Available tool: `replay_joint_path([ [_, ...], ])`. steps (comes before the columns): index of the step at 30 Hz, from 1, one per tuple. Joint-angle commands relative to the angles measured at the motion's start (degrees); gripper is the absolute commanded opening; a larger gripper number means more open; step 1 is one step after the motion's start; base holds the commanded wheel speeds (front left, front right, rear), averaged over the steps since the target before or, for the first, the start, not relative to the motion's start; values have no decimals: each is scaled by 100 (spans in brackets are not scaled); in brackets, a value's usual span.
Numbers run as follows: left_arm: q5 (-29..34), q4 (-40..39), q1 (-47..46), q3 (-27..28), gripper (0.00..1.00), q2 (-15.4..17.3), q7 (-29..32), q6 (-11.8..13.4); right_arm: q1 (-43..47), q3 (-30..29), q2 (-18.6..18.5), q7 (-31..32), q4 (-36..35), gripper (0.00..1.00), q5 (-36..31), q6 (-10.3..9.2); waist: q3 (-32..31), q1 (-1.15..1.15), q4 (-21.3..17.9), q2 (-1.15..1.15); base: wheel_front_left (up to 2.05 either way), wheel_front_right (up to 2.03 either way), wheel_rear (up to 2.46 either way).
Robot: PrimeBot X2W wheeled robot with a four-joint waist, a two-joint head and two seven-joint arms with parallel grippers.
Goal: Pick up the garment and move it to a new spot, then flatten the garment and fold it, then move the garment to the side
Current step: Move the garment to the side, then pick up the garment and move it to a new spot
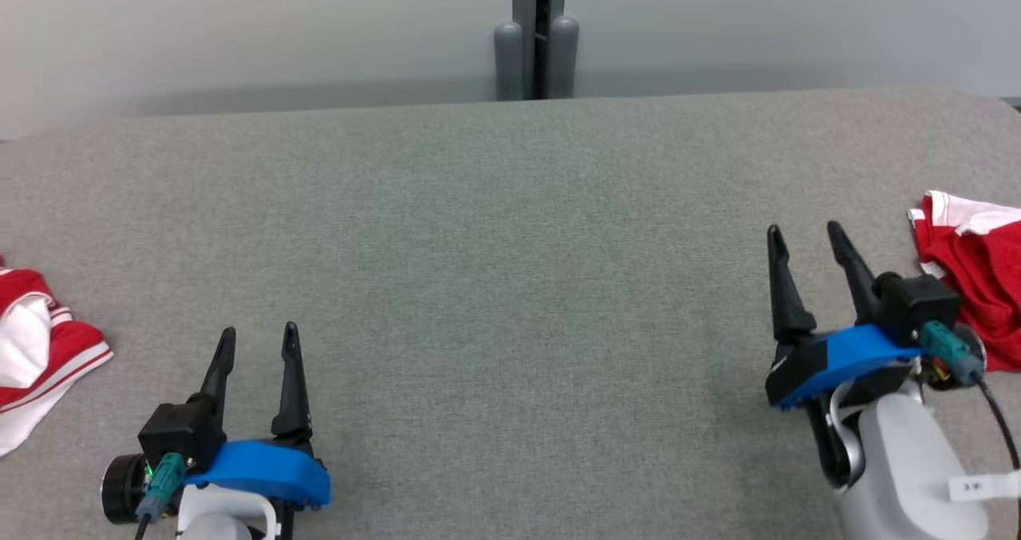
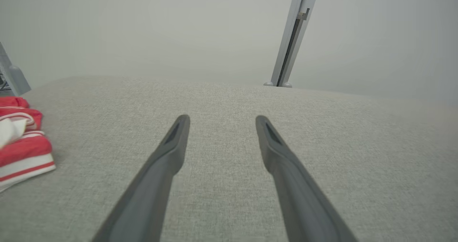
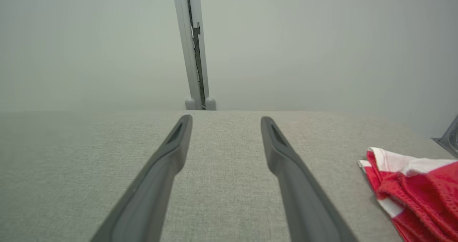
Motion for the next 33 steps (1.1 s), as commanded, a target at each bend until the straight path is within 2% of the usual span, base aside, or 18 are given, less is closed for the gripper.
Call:
replay_joint_path([
  [1,39,28,36,53,100,-32,0,-16,145,33,-10,-16,-16,100,71,0,-39,0,27,0,0,0,0],
  [7,113,175,312,319,100,-116,0,-34,817,524,-10,-16,29,100,387,0,-349,0,160,0,0,0,0],
  [12,127,258,517,419,100,-173,0,-60,1146,658,-9,-17,80,100,534,0,-574,0,181,0,0,0,0],
  [21,54,215,827,343,100,-202,0,-35,1500,504,-10,-17,-34,100,712,0,-930,0,247,0,0,0,0],
  [33,8,243,830,195,100,-200,0,65,1595,658,-8,-17,-9,100,686,0,-904,0,457,0,0,0,0],
])
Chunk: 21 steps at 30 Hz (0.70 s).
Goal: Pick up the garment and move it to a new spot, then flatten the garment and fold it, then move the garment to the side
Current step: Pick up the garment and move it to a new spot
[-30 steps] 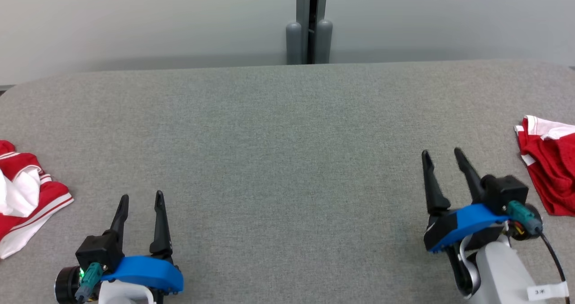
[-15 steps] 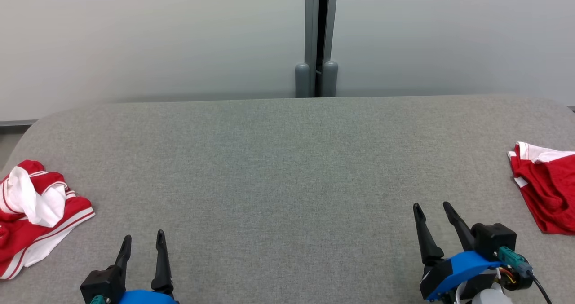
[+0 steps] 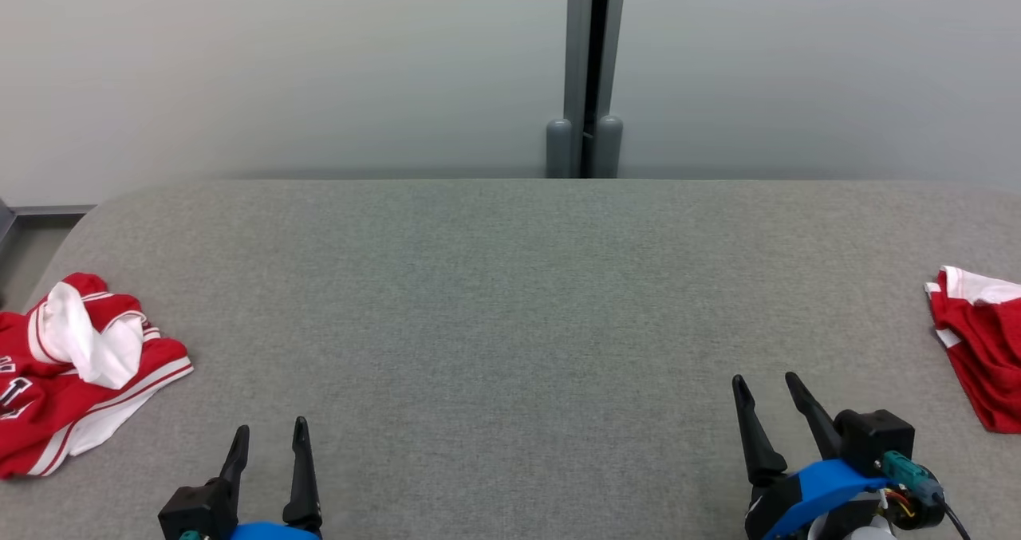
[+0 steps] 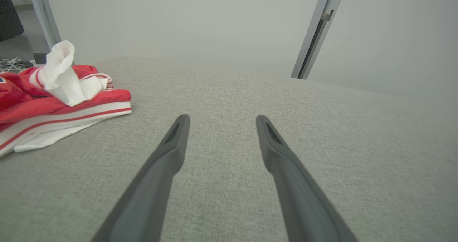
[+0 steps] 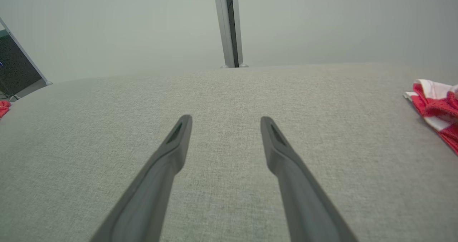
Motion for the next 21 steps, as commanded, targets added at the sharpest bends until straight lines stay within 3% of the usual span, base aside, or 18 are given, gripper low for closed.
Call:
replay_joint_path([
  [1,-29,33,-46,6,100,-2,0,29,68,20,-9,-17,17,100,35,0,42,0,91,0,0,0,0],
  [10,-86,122,-269,86,100,0,0,100,-17,123,-7,-17,-107,100,-54,0,378,0,1154,0,0,0,0],
  [14,-117,165,-156,340,100,0,0,134,-59,321,-8,-17,-111,100,40,0,398,0,1860,0,0,0,0],
  [21,-177,176,31,750,100,-6,0,165,-77,558,-13,-17,-58,100,138,0,311,0,2619,0,0,0,0],
])
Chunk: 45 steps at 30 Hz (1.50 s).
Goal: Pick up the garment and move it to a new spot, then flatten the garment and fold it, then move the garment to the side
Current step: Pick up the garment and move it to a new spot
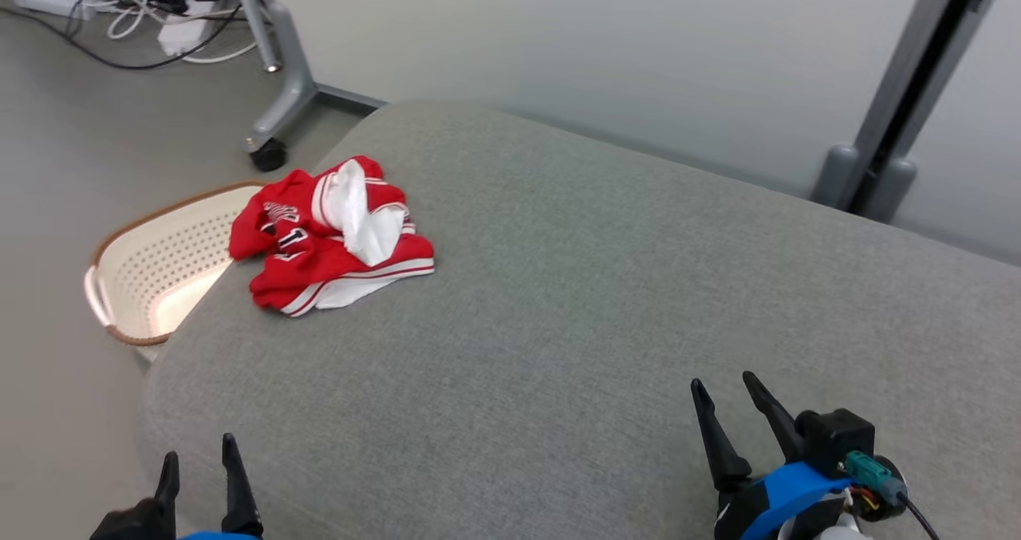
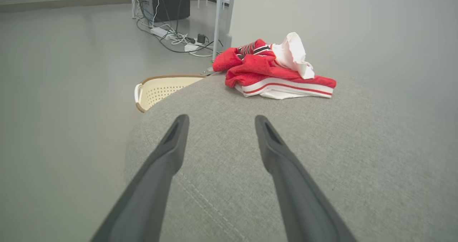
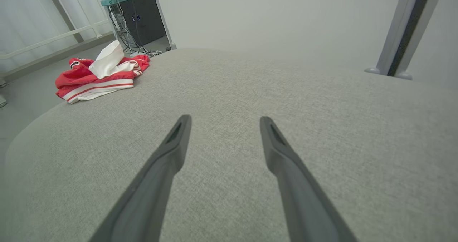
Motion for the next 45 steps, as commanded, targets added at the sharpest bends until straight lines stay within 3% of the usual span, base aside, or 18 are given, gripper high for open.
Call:
replay_joint_path([
  [1,-32,-1,38,54,100,-11,-1,5,-64,-16,-20,-17,15,100,61,0,145,0,227,0,0,0,0],
  [8,-108,40,61,192,100,-9,-1,-49,-123,49,-19,-17,49,100,46,0,195,0,358,0,0,0,0],
  [15,-134,317,-547,437,100,53,-1,-218,-313,94,-20,-17,-34,100,-145,0,532,0,72,0,0,0,0],
  [24,-346,1118,-2185,454,100,852,-1,-449,-727,43,-18,-17,-298,100,-479,0,1259,0,-511,0,0,0,0],
  [34,-1434,2142,-3528,-739,100,1820,241,-447,-1126,-1,-22,-15,-541,100,-683,0,2069,0,-1057,0,0,0,0],
  [43,-1955,3381,-3987,-1039,100,2070,590,-449,-1211,-65,-50,-2,-561,100,-776,-4,2381,0,-1397,0,0,0,0],
  [44,-1974,3478,-4019,-1073,91,2022,597,-449,-1205,-60,-49,-2,-552,100,-795,-4,2380,0,-1412,0,0,0,0],
  [45,-1997,3549,-4046,-1104,17,1993,548,-449,-1197,-61,-50,-2,-534,100,-802,-4,2364,0,-1420,0,0,0,0],
])
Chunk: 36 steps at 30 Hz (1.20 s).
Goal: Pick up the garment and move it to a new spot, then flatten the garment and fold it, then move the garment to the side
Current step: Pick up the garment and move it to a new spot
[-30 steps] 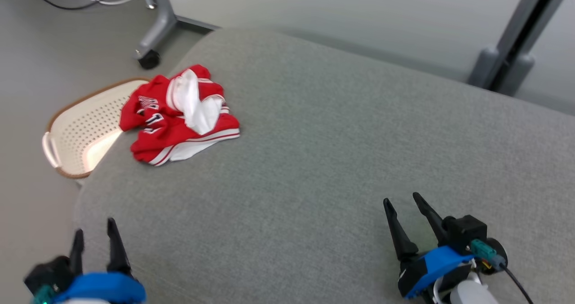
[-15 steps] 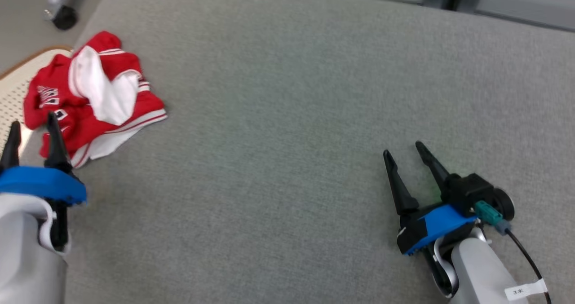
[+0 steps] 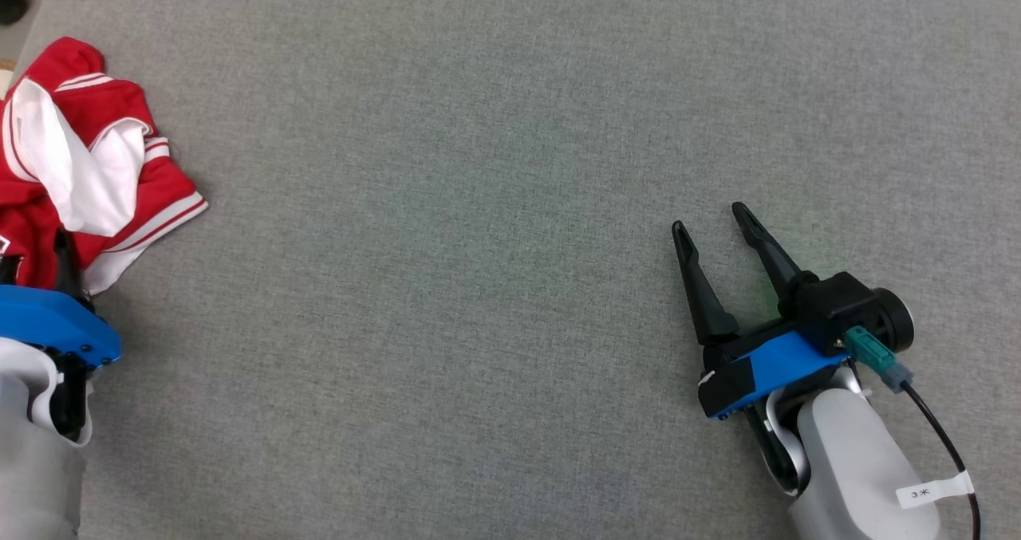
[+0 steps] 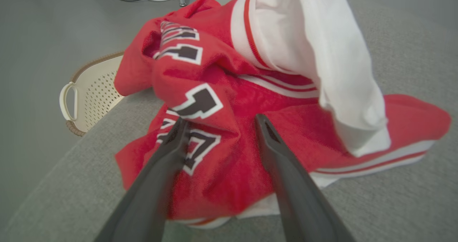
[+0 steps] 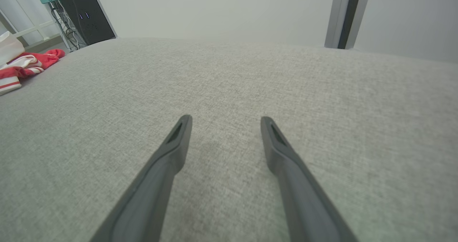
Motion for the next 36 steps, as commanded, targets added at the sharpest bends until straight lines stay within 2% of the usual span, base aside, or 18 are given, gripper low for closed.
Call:
replay_joint_path([
  [1,-27,110,-105,-44,0,-24,-94,-6,104,-62,-89,16,173,100,-17,-10,-45,-1,-13,0,0,0,0],
  [7,-164,-136,-198,-453,0,22,-347,-6,213,38,-66,13,206,100,135,-5,-386,-1,28,0,0,0,0],
  [14,-184,-1297,-331,-1230,0,389,-572,-7,477,189,-61,9,313,100,527,-6,-1017,-1,-96,0,0,0,0],
  [18,-180,-2047,-431,-1667,0,506,-598,-7,646,320,-61,9,327,100,775,-6,-1339,-1,-376,0,0,0,0],
  [23,-337,-2968,-501,-2093,0,526,-600,-7,844,441,-60,9,309,100,998,-6,-1615,-1,-935,0,0,0,0],
  [27,-477,-3671,-470,-2360,0,375,-601,-7,980,501,-59,9,325,100,1101,-6,-1753,-1,-1396,0,0,0,0],
  [31,-619,-4138,-384,-2591,0,52,-541,-7,1094,503,-57,9,301,100,1156,-5,-1836,-1,-1790,0,0,0,0],
  [36,-814,-4083,-72,-2819,0,-498,-518,57,1161,533,-55,9,268,100,1208,-5,-1874,-1,-2096,0,0,0,0],
])
